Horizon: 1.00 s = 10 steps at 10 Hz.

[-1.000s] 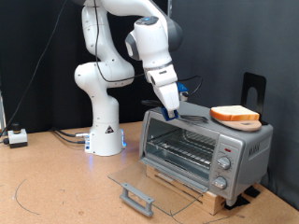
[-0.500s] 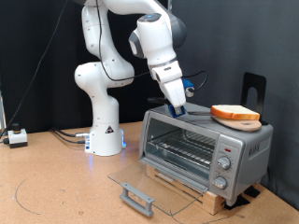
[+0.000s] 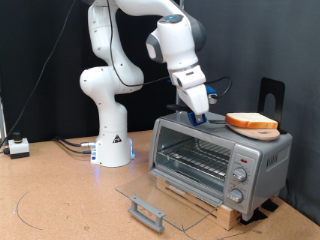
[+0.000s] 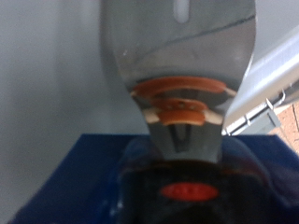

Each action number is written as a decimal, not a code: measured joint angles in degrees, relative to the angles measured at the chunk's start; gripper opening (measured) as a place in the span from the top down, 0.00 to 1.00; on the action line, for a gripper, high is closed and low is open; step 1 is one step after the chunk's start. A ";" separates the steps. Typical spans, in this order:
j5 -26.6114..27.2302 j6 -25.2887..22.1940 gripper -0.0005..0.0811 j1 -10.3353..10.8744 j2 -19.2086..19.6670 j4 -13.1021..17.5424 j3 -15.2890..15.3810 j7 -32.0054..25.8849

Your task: Make a piece of toast with the oven

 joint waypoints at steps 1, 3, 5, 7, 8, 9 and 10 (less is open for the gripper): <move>0.12 1.48 0.51 0.25 1.13 0.55 1.43 1.45; 1.11 2.43 0.51 0.89 3.07 2.24 3.12 2.95; 1.91 2.46 0.51 1.30 4.49 3.54 4.16 3.20; 2.39 2.46 0.51 1.44 5.24 4.08 4.66 3.22; 2.41 2.46 0.51 1.44 5.32 4.09 4.71 3.30; 2.41 2.46 0.51 1.44 5.38 4.09 4.71 3.47; 2.41 2.46 0.51 1.43 5.40 4.09 4.69 3.56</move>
